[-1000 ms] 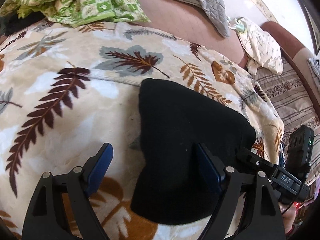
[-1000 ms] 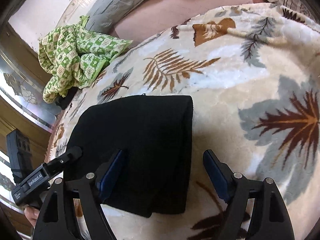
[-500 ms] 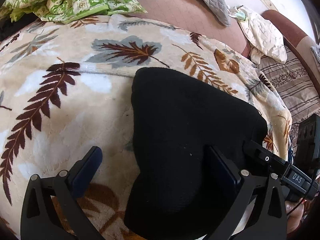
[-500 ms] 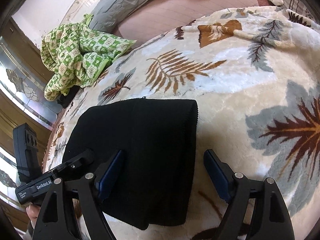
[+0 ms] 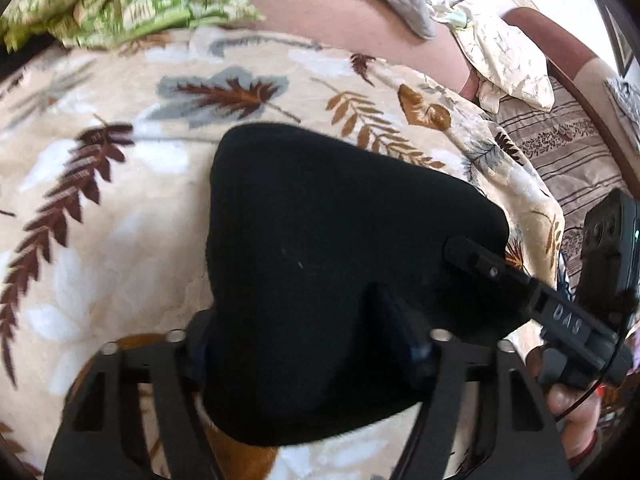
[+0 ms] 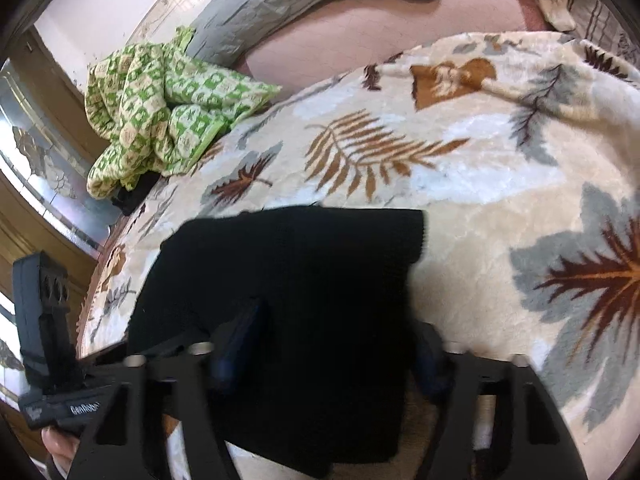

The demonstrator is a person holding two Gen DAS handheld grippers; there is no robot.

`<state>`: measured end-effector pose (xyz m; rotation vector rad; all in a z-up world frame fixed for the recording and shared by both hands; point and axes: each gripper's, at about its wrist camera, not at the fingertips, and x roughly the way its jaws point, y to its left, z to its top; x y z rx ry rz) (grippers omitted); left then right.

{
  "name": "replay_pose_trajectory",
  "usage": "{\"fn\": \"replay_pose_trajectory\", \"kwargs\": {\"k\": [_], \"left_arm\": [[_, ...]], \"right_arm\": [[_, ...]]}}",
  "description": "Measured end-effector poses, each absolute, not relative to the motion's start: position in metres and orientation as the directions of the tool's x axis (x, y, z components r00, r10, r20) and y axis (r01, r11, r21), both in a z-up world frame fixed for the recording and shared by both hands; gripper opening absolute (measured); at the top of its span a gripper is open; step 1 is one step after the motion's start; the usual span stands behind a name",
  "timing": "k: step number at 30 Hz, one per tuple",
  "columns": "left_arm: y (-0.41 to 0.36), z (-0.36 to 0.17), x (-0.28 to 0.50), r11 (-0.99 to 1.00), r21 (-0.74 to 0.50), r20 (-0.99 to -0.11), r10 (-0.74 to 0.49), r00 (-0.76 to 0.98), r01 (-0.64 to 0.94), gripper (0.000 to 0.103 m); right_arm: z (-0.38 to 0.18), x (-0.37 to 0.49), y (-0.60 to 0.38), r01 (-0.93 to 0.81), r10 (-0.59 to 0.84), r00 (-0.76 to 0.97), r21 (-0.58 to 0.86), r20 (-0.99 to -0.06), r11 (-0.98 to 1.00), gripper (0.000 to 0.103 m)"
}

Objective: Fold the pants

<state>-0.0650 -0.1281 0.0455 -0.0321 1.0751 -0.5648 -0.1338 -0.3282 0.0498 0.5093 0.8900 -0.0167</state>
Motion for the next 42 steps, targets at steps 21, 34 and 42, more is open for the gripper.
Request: {"fn": "replay_pose_trajectory", "kwargs": {"k": [21, 34, 42], "left_arm": [[-0.107, 0.058, -0.069, 0.888, -0.252, -0.843, -0.397, 0.364, 0.386, 0.047], [-0.094, 0.063, -0.069, 0.925, -0.181, -0.837, -0.323, 0.442, 0.334, 0.078], [-0.091, 0.077, -0.056, 0.943, -0.153, -0.814, -0.29, 0.504, 0.297, 0.078]], "right_arm": [[0.069, -0.13, -0.316, 0.16, 0.274, 0.655, 0.484, -0.704, 0.861, 0.041], [0.097, -0.147, -0.324, 0.197, 0.095, 0.709, 0.326, -0.699, 0.925, 0.063], [0.109, -0.136, -0.302, 0.096, 0.17, 0.709, 0.333, -0.684, 0.938, 0.055]]}}
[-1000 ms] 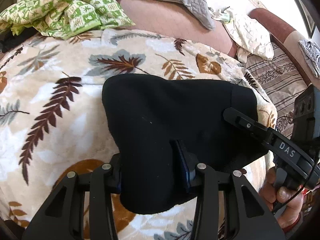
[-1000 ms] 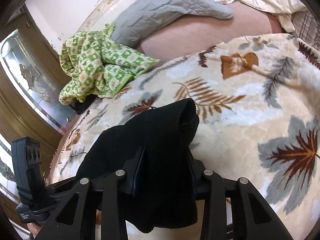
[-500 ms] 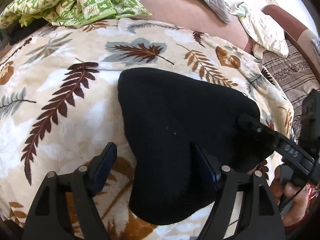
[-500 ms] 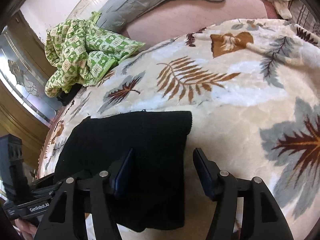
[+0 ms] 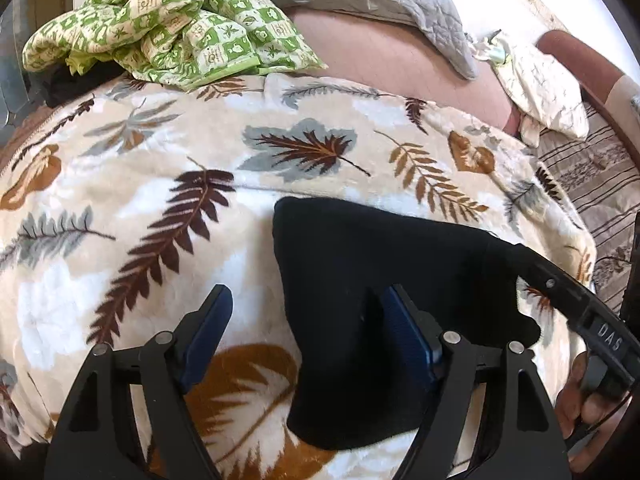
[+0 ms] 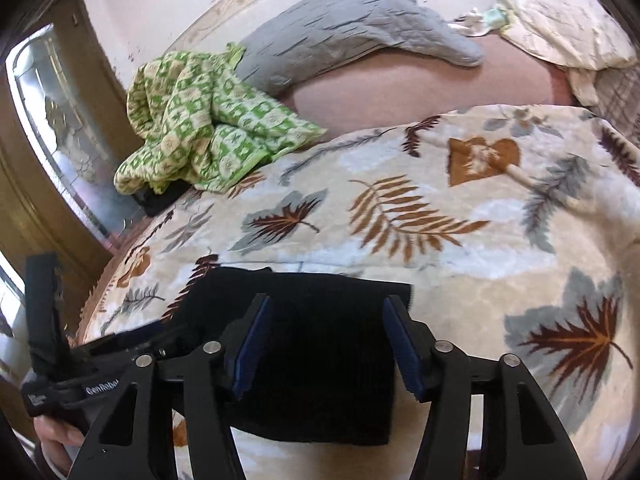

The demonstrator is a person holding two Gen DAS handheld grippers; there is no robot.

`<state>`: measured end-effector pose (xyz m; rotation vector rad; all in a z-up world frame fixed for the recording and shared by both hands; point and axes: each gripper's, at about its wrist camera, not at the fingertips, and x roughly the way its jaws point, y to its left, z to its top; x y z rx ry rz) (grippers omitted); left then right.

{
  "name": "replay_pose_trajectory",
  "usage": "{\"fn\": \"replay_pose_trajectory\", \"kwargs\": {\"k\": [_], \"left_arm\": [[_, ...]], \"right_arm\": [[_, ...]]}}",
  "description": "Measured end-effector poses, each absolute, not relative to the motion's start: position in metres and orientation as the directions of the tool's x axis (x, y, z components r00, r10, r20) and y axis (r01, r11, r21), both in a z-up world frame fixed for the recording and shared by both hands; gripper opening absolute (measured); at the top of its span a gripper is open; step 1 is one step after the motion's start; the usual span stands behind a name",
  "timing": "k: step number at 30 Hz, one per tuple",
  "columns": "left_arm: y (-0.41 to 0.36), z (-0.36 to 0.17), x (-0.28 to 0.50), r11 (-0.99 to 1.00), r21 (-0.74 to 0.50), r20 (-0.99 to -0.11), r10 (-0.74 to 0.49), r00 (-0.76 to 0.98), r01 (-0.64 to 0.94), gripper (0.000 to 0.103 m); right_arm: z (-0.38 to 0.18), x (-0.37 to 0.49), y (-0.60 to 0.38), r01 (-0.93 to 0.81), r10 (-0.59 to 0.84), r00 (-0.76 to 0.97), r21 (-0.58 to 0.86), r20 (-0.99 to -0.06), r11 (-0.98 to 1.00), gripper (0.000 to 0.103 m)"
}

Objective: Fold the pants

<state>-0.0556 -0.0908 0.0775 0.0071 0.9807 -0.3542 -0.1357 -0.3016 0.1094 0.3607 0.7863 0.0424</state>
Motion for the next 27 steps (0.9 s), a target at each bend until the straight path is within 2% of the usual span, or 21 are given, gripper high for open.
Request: {"fn": "replay_pose_trajectory", "kwargs": {"k": [2, 7, 12, 16, 27], "left_arm": [[-0.094, 0.073, -0.048, 0.95, -0.133, -0.82, -0.266, 0.507, 0.283, 0.078], [-0.106, 0.055, -0.031, 0.951, -0.12, -0.842, -0.25, 0.479, 0.286, 0.08], [-0.111, 0.051, -0.028, 0.948, -0.124, -0.838, -0.259, 0.481, 0.294, 0.083], [-0.11, 0.051, -0.028, 0.948, -0.138, -0.838, -0.266, 0.476, 0.286, 0.083], [-0.094, 0.065, -0.055, 0.953, -0.125, -0.835, -0.252, 0.489, 0.277, 0.083]], "right_arm": [[0.104, -0.124, -0.294, 0.086, 0.173, 0.695, 0.32, -0.698, 0.944, 0.049], [0.084, -0.1, -0.289, 0.111, 0.116, 0.639, 0.24, -0.761, 0.964, 0.045], [0.059, -0.082, -0.302, 0.142, 0.107, 0.613, 0.243, -0.783, 0.96, 0.045], [0.06, -0.082, -0.302, 0.133, 0.107, 0.612, 0.235, -0.784, 0.963, 0.045], [0.1, -0.13, -0.283, 0.068, 0.126, 0.64, 0.219, -0.758, 0.973, 0.047]]}}
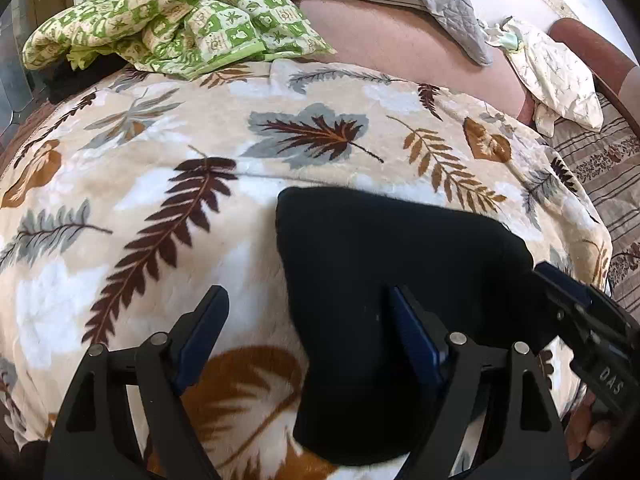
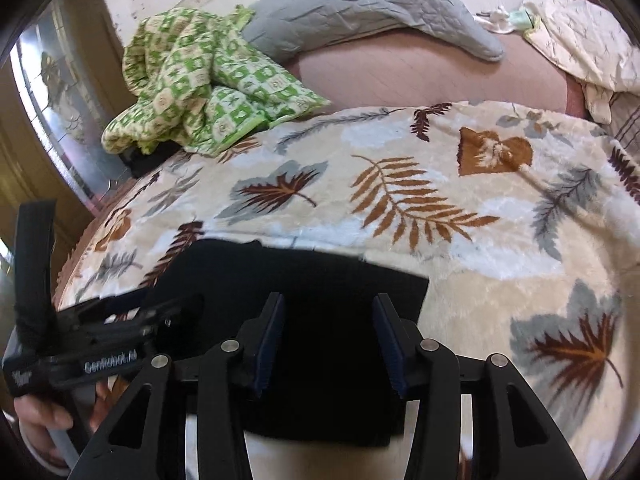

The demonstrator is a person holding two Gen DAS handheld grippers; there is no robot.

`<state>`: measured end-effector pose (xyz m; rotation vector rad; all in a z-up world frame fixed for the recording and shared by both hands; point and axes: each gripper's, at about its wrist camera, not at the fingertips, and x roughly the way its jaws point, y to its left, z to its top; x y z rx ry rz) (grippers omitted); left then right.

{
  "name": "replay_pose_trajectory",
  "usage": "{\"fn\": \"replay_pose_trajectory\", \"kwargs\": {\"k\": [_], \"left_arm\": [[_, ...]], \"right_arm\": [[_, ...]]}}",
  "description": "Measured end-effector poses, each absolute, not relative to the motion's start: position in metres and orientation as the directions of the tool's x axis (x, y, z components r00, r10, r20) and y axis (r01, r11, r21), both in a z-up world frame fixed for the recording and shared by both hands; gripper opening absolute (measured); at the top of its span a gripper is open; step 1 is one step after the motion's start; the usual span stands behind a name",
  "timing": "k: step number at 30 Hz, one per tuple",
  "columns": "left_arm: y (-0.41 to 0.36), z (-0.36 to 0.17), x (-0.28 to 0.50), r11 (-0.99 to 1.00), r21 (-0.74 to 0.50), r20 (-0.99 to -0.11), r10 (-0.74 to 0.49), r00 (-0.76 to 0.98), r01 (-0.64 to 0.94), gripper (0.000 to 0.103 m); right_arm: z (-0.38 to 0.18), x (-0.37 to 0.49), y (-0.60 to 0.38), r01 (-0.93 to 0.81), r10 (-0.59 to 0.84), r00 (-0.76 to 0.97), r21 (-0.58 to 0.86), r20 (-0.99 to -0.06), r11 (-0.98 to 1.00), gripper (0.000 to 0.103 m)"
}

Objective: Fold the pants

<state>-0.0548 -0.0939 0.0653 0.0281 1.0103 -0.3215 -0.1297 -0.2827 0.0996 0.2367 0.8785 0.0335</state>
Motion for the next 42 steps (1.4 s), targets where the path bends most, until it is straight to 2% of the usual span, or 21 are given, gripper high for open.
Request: {"fn": "replay_pose_trajectory", "kwargs": {"k": [12, 21, 23, 29, 35, 42], "left_arm": [[-0.09, 0.06, -0.079, 0.953, -0.125, -0.833, -0.252, 0.492, 0.277, 0.083], [-0.091, 0.053, -0.082, 0.954, -0.126, -0.832, -0.251, 0.494, 0.273, 0.084], [-0.09, 0.054, -0.082, 0.954, -0.13, -0.833, -0.254, 0.492, 0.271, 0.084], [-0.09, 0.055, -0.083, 0.955, -0.132, -0.833, -0.252, 0.493, 0.265, 0.084], [-0.091, 0.055, -0.084, 0.956, -0.125, -0.833, -0.246, 0.496, 0.265, 0.084], [-0.091, 0.054, -0.085, 0.956, -0.129, -0.834, -0.249, 0.492, 0.264, 0.086]], "right_arm": [[0.087, -0.167, -0.284, 0.084, 0.116, 0.6, 0.206, -0.791, 0.975, 0.047], [0.065, -0.168, -0.293, 0.128, 0.134, 0.583, 0.253, -0.801, 0.959, 0.054], [0.067, -0.169, -0.295, 0.133, 0.141, 0.585, 0.266, -0.799, 0.955, 0.055], [0.092, -0.174, -0.283, 0.103, 0.086, 0.613, 0.187, -0.785, 0.977, 0.055], [0.113, -0.172, -0.271, 0.051, 0.123, 0.652, 0.205, -0.748, 0.977, 0.055], [0.089, -0.166, -0.262, 0.042, 0.128, 0.602, 0.191, -0.788, 0.981, 0.054]]}}
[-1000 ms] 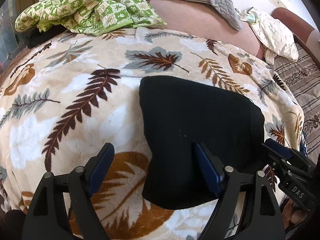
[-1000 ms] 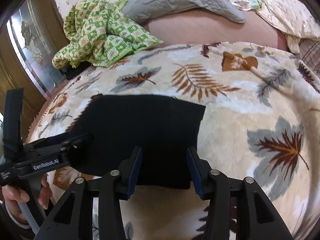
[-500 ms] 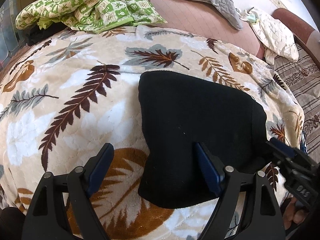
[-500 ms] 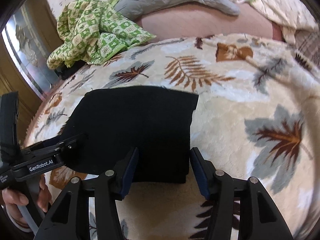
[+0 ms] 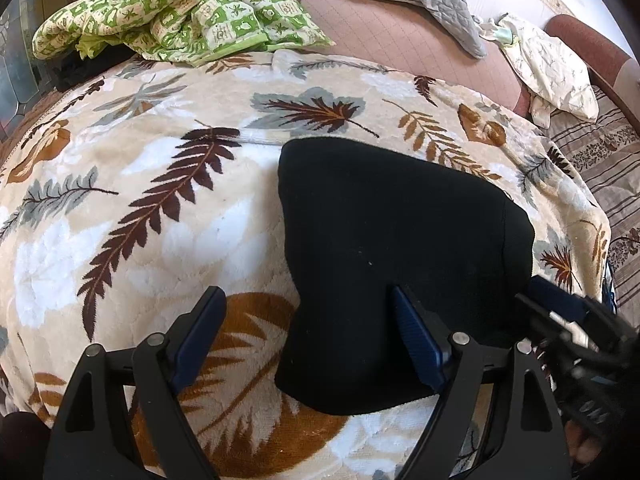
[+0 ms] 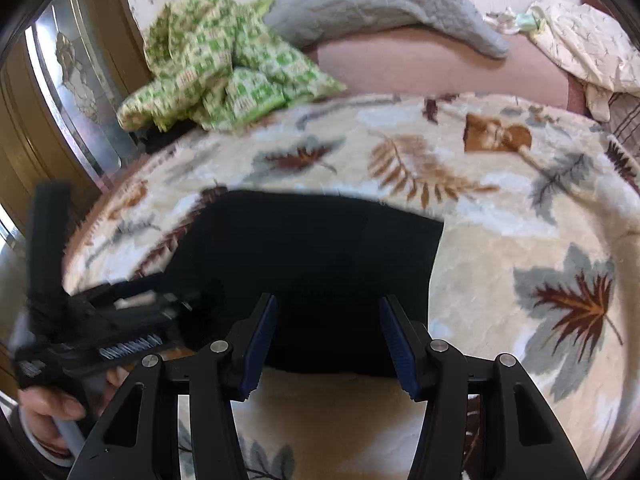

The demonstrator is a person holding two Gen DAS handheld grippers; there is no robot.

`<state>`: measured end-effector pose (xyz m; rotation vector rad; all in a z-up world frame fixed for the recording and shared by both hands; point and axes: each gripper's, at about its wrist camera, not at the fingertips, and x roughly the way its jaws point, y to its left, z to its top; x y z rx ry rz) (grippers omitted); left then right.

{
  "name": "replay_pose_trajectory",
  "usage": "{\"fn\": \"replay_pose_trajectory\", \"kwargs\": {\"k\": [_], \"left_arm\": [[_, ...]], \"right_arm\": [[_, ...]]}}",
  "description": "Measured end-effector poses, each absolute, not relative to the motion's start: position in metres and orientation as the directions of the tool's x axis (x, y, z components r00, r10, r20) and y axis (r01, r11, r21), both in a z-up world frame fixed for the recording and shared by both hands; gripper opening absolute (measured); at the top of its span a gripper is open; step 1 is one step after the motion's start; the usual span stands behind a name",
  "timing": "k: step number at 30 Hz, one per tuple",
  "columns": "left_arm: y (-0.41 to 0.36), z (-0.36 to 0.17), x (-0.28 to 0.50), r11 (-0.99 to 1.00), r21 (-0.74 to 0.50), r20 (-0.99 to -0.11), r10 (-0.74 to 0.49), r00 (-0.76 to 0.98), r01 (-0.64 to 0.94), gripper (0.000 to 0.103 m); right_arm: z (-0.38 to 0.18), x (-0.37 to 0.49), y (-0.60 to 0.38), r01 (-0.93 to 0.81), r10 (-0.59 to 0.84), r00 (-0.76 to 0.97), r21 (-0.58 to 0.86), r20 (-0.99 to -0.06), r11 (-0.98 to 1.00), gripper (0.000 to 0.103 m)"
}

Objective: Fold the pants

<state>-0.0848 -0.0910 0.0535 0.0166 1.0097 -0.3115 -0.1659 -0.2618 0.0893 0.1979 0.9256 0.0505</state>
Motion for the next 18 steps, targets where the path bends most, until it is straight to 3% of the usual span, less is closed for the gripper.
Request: {"fn": "replay_pose_trajectory", "kwargs": {"k": [8, 18], "left_arm": [[-0.091, 0.053, -0.085, 0.956, -0.126, -0.833, -0.248, 0.494, 0.266, 0.087], [-0.093, 0.066, -0.089, 0.957, -0.09, -0.821, -0.227, 0.524, 0.274, 0.086]], "right_arm": [[0.078, -0.17, -0.261, 0.041, 0.108, 0.602, 0.166, -0.792, 0.985, 0.054], [0.106, -0.171, -0.27, 0.063, 0.124, 0.64, 0.212, -0.758, 0.975, 0.054]]}}
